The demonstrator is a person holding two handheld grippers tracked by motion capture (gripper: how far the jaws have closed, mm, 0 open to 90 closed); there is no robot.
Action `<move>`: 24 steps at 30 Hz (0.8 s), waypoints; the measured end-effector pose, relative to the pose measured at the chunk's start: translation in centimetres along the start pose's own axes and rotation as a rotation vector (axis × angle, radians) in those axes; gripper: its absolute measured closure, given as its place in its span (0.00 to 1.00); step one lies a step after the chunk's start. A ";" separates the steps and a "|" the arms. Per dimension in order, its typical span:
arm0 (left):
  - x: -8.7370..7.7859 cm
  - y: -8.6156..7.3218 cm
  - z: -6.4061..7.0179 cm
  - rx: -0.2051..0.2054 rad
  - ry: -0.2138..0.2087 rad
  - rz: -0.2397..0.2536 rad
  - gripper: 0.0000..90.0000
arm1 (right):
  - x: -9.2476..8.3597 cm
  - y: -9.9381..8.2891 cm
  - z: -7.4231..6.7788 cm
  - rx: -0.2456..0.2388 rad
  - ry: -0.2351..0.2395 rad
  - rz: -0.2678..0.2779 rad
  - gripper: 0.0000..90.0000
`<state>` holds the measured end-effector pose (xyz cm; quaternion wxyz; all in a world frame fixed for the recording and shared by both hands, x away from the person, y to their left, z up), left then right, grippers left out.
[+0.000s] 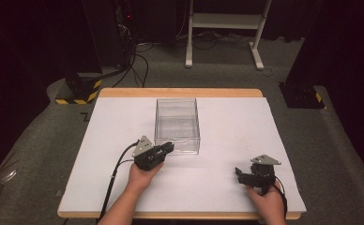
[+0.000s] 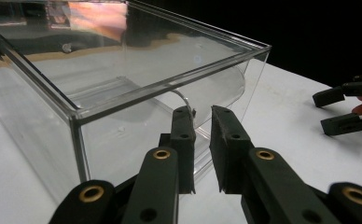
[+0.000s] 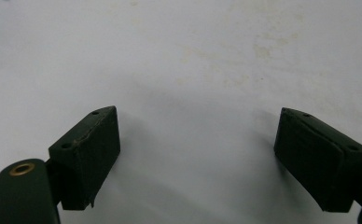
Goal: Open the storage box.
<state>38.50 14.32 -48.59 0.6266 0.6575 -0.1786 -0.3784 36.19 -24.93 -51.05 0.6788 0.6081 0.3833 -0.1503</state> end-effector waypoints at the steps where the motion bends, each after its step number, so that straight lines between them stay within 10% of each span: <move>1: -0.1 0.0 0.1 0.000 -0.002 0.001 0.89 | 0.0 0.0 0.0 0.000 0.000 0.000 0.16; 24: -1.5 -0.7 1.1 0.003 -0.048 0.010 0.91 | 0.0 0.0 0.0 -0.001 -0.001 0.001 0.16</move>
Point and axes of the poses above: each handheld gripper's, and its own axes: x roughly forward along the jaws, y roughly out of its top, z roughly to its right, the point moved 1 cm from there along x, roughly forward along the jaws, and after that the axes turned 5 degrees about x, right-handed, at the moved point
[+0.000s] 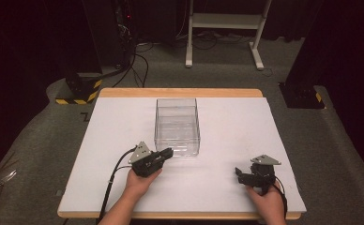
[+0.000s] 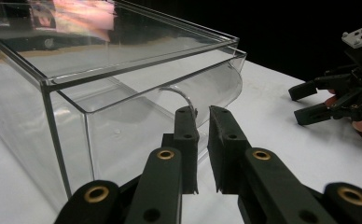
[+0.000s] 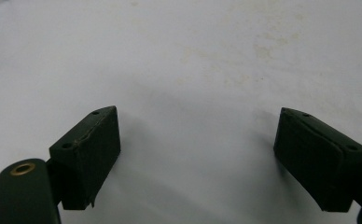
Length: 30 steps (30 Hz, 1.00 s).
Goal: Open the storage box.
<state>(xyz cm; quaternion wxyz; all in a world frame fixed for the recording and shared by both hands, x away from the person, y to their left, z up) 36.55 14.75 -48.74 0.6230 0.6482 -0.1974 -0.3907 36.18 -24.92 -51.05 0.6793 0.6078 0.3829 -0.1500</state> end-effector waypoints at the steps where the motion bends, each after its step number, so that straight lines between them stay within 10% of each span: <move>1: -0.1 0.0 0.0 0.004 -0.003 -0.001 0.91 | 0.0 0.0 0.0 0.000 0.000 0.000 0.16; 30: -1.9 -0.6 2.2 -0.001 -0.048 -0.013 0.92 | 0.0 0.0 0.0 0.001 0.003 -0.001 0.16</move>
Point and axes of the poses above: each handheld gripper's, and its own axes: x roughly forward along the jaws, y roughly out of its top, z roughly to its right, the point moved 1 cm from there along x, roughly forward along the jaws, and after that the axes turned 5 degrees about x, right-handed, at the moved point
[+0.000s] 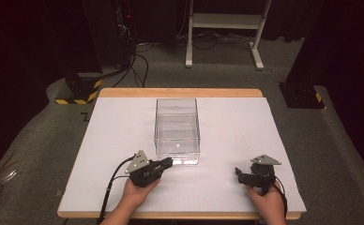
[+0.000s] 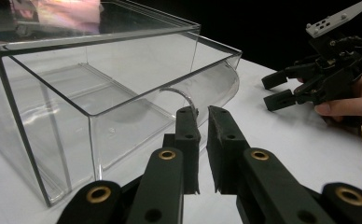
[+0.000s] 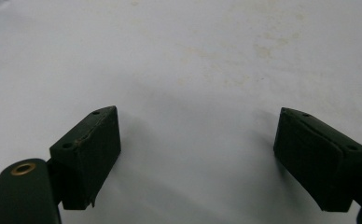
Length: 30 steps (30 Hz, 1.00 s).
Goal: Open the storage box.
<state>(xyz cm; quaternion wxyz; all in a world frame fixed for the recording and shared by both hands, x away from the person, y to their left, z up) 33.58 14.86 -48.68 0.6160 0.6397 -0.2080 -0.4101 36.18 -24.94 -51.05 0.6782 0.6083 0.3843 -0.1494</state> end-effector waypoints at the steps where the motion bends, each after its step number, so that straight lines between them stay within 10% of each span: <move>1: -0.1 0.0 0.1 0.000 -0.001 -0.001 0.92 | 0.0 0.0 0.0 0.000 0.000 0.000 0.16; 30: -1.5 -0.7 3.3 0.028 -0.021 -0.017 0.93 | 0.0 0.0 0.0 0.001 0.002 -0.001 0.16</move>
Point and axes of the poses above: each handheld gripper's, and its own axes: x roughly forward along the jaws, y roughly out of its top, z roughly to its right, the point moved 1 cm from there along x, roughly forward along the jaws, and after that the axes turned 5 degrees about x, right-handed, at the moved point
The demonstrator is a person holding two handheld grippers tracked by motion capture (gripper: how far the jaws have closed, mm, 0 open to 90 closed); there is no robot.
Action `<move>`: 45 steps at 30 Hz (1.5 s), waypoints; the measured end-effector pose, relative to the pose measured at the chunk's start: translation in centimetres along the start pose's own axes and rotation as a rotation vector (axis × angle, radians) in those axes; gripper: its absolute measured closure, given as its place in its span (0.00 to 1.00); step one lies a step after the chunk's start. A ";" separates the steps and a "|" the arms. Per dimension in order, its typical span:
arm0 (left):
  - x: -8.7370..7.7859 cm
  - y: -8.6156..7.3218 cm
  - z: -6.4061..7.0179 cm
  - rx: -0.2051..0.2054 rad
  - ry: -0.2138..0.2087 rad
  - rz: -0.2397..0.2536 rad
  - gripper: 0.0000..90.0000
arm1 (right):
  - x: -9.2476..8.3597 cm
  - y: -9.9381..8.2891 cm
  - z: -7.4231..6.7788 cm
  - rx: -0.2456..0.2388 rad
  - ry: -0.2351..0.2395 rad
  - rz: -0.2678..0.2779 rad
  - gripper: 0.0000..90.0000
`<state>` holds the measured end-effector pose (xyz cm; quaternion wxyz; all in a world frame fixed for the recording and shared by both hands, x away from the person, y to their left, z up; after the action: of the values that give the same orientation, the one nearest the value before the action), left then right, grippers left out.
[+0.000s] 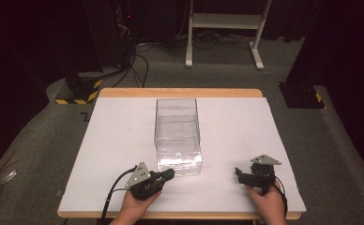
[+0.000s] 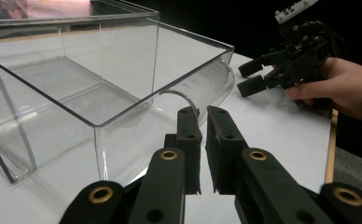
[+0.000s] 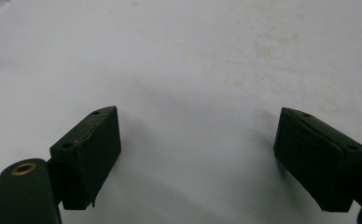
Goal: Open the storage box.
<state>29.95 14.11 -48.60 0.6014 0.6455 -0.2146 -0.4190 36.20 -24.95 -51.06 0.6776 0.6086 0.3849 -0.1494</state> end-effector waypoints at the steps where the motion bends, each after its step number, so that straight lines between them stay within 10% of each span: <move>1: 0.0 0.0 0.0 0.003 -0.003 -0.003 0.93 | 0.0 0.0 0.0 0.000 0.000 0.000 0.16; 45: -3.4 -0.5 2.4 0.000 -0.001 -0.024 0.83 | 0.0 0.0 0.0 -0.001 0.000 0.000 0.17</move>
<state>26.03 15.44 -47.96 0.5961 0.6480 -0.2070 -0.4265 36.19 -24.94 -51.06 0.6779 0.6084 0.3849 -0.1491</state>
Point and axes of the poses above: each handheld gripper's, and its own axes: x roughly forward along the jaws, y roughly out of its top, z roughly to its right, the point moved 1 cm from there along x, roughly forward along the jaws, and after that the axes turned 5 degrees about x, right-handed, at the moved point
